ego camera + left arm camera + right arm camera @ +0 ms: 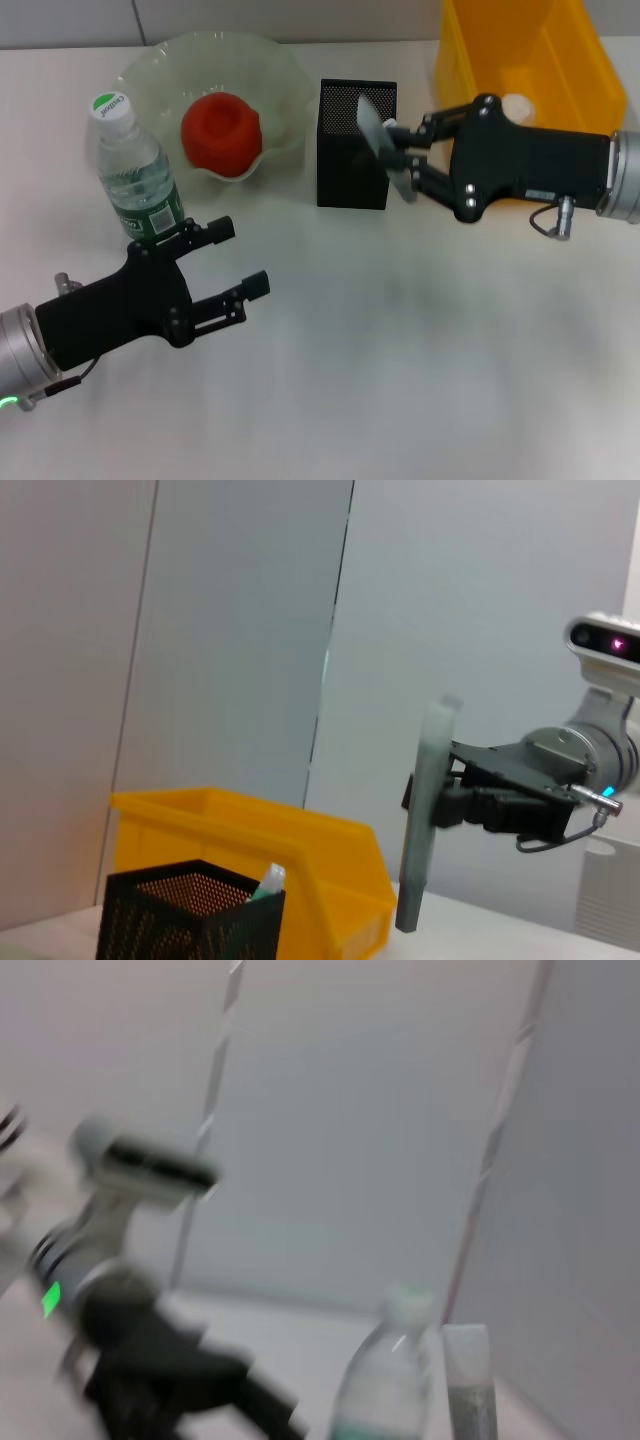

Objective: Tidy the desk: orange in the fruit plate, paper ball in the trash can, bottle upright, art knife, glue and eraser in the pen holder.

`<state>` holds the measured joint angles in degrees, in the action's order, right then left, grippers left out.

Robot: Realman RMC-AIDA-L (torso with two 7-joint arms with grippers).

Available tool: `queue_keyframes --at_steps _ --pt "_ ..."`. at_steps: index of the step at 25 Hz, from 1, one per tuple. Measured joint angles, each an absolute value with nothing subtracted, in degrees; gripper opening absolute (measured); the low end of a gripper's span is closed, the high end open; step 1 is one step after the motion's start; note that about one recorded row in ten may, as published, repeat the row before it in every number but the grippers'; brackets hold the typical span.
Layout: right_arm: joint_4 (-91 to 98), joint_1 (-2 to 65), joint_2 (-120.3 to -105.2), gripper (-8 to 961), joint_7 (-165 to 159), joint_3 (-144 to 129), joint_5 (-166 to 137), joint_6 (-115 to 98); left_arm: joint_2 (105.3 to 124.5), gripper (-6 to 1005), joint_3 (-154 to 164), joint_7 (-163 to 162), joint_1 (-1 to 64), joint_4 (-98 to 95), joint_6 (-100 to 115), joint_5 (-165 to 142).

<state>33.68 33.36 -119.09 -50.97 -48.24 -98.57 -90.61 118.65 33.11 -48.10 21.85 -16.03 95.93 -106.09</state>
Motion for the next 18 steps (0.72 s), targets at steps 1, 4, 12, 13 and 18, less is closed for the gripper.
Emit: queue_keyframes --at_steps 1,4,12,13,18 --pt "31.64 33.35 -119.09 131 -49.58 -47.88 -96.5 -90.59 118.65 783 33.12 -48.1 21.85 -15.8 95.92 -105.52" --pt "26.78 33.38 -119.09 131 -46.7 -47.65 -91.94 -90.31 118.65 783 33.13 -48.08 21.74 -14.97 95.85 -103.81" --pt "19.65 33.48 -119.17 132 -51.61 -47.14 -82.79 -89.97 118.71 783 33.13 -43.38 21.27 -11.33 95.39 -101.67" --pt "19.37 33.56 -119.19 132 -53.34 -47.14 -82.11 -89.68 118.71 783 33.14 -42.78 21.27 -10.92 95.3 -101.59" --pt "17.77 34.8 -119.37 132 -60.53 -47.09 -79.39 -85.89 118.72 783 33.14 -42.18 21.48 -9.49 94.2 -101.54"
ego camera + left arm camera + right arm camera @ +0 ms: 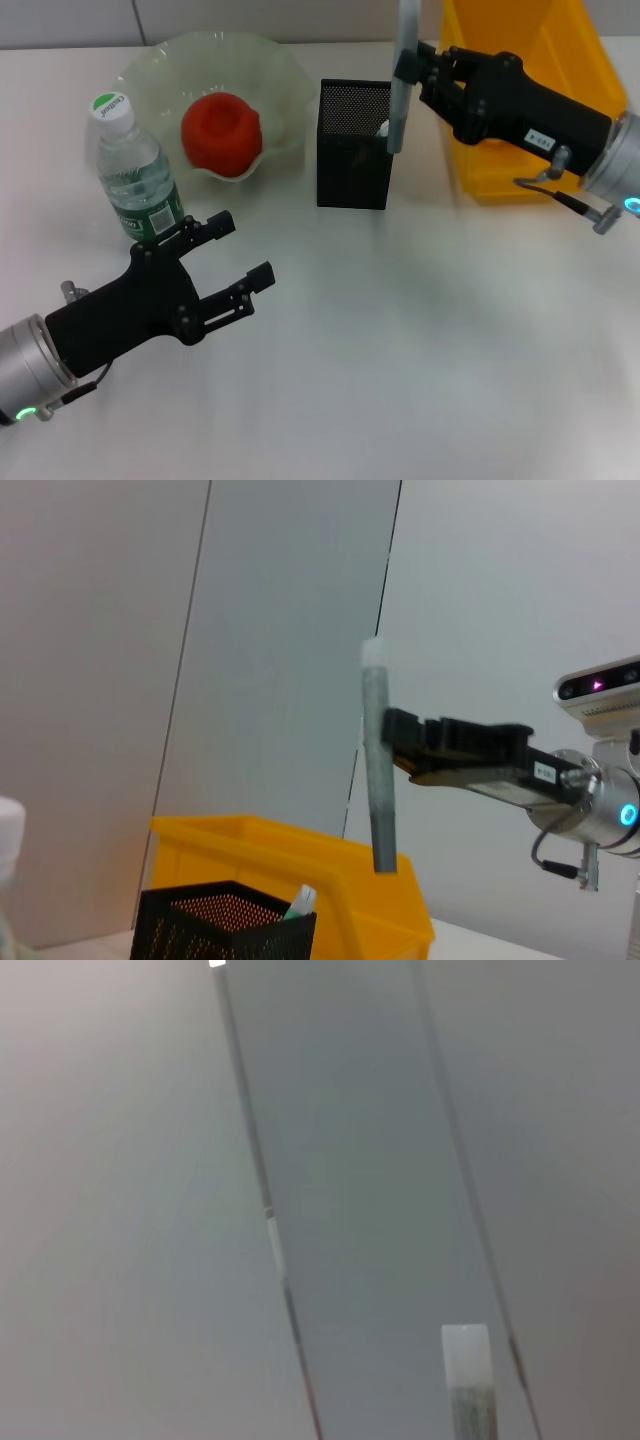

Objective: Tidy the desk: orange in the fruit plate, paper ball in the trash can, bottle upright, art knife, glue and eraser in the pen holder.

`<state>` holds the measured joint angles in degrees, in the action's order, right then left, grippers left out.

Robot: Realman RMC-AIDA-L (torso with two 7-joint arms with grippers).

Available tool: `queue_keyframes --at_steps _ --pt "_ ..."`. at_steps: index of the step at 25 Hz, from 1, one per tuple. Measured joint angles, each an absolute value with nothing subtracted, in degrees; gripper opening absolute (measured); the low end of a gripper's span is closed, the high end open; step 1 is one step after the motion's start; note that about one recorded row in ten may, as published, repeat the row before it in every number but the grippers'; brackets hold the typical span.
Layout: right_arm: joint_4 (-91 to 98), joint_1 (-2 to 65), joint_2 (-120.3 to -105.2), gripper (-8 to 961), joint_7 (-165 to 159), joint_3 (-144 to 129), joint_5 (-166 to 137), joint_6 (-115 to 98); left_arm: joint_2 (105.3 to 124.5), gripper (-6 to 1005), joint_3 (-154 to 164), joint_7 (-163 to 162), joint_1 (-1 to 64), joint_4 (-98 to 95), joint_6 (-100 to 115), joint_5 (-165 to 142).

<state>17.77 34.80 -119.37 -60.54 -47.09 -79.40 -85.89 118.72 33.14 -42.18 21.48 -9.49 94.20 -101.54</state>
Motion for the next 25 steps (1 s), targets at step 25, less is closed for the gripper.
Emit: queue_keyframes --at_steps 25 --pt "12.93 43.64 -119.61 136 -60.63 -48.37 -73.26 -67.24 118.82 782 32.96 -42.08 21.75 -7.47 94.27 -101.25"
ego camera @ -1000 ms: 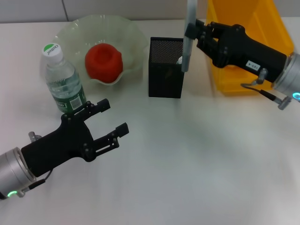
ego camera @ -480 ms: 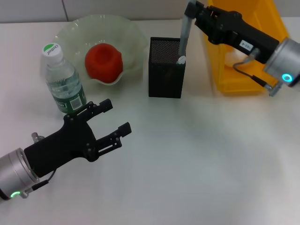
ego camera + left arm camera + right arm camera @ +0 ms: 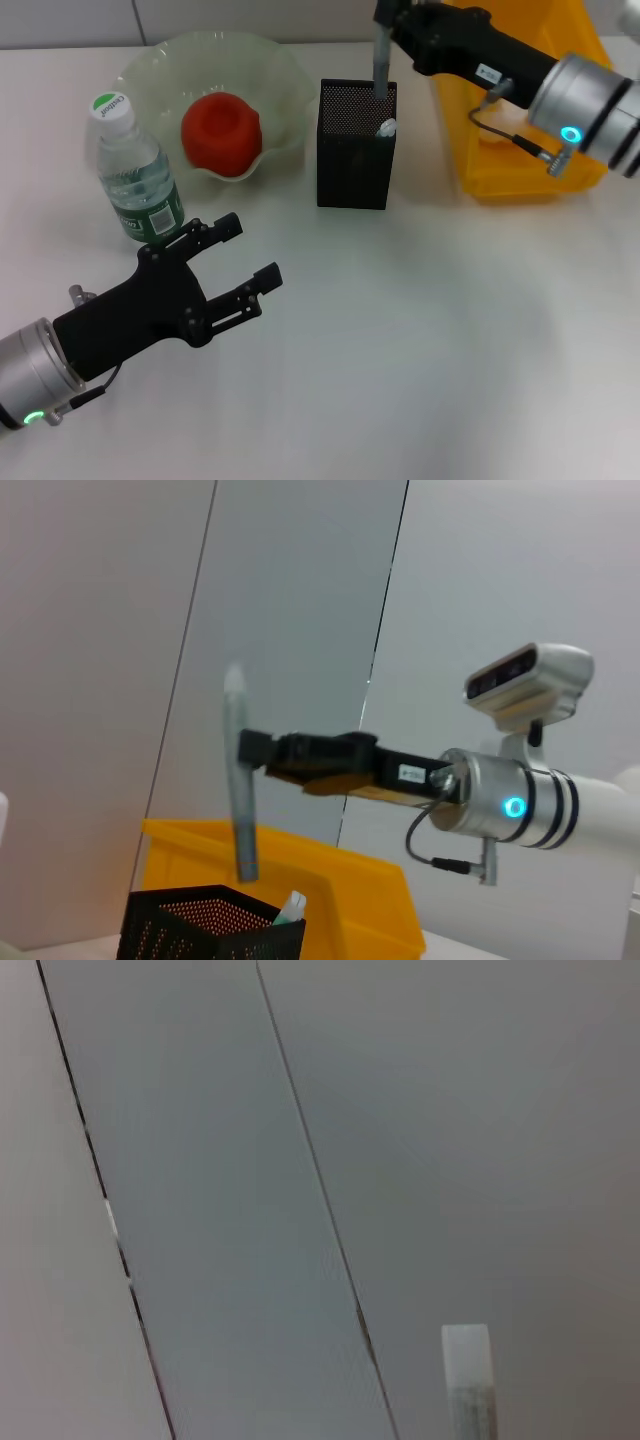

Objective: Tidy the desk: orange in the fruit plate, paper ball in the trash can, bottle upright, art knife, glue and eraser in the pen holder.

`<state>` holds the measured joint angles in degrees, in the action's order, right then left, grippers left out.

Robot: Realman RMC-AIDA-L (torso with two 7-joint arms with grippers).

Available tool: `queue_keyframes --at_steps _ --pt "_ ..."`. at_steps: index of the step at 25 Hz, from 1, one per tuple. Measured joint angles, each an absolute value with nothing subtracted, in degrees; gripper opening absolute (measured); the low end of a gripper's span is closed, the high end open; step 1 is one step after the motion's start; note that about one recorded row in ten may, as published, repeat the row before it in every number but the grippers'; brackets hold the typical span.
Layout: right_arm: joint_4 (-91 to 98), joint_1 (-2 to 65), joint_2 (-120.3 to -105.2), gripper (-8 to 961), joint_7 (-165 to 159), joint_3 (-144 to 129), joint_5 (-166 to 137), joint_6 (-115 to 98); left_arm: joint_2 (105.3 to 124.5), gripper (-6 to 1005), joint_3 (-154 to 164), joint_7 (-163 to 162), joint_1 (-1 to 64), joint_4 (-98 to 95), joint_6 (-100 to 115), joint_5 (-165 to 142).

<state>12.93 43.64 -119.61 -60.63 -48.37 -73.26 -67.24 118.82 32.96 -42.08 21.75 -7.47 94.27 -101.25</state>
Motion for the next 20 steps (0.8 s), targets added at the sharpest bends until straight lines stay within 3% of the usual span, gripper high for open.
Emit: queue_keyframes --at_steps 20 --pt "12.2 44.72 -119.82 149 -56.54 -53.69 -73.06 -63.69 118.83 782 32.28 -41.48 21.12 -7.47 94.64 -100.7"
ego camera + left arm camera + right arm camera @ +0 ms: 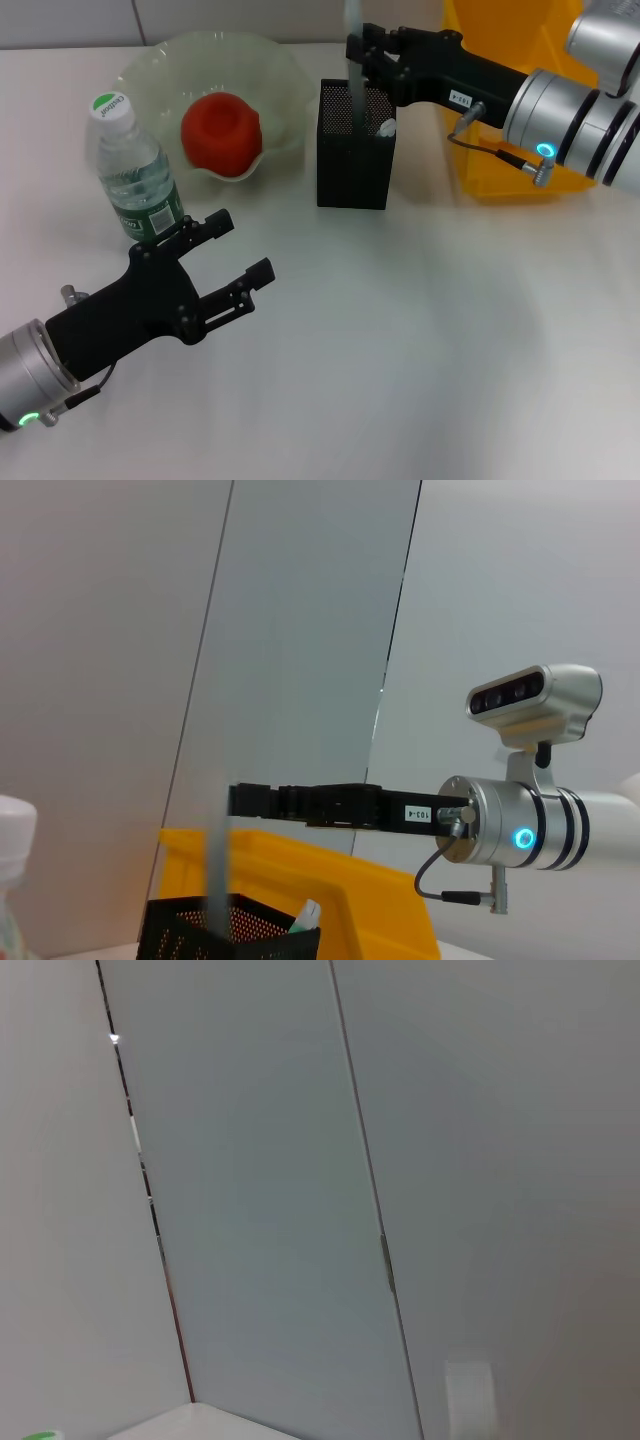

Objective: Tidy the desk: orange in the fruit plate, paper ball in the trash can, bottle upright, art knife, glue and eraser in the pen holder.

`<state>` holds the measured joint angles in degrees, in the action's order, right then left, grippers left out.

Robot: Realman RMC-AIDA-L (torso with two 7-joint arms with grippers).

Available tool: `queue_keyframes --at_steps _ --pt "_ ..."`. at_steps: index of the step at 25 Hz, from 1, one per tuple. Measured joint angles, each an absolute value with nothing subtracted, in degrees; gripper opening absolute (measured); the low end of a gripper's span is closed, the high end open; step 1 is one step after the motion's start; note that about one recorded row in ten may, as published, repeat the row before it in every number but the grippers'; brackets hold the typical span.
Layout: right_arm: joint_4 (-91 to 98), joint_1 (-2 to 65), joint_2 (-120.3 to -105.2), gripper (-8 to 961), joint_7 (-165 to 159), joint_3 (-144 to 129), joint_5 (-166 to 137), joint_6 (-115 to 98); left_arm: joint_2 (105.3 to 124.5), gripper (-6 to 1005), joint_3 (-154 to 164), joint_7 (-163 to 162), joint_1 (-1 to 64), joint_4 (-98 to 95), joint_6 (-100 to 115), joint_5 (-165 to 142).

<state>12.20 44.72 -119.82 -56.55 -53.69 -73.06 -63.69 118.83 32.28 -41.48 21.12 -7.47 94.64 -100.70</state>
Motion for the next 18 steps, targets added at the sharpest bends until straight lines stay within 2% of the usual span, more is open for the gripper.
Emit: queue_keyframes --at_steps 14,18 --pt "11.86 44.47 -119.79 595 -56.25 -53.69 -73.03 -64.69 118.74 781 32.25 -41.48 21.34 -7.69 94.49 -100.63" --pt "11.94 44.18 -119.79 652 -56.26 -53.39 -73.0 -65.35 118.74 781 32.26 -41.48 21.31 -7.73 94.48 -100.63"
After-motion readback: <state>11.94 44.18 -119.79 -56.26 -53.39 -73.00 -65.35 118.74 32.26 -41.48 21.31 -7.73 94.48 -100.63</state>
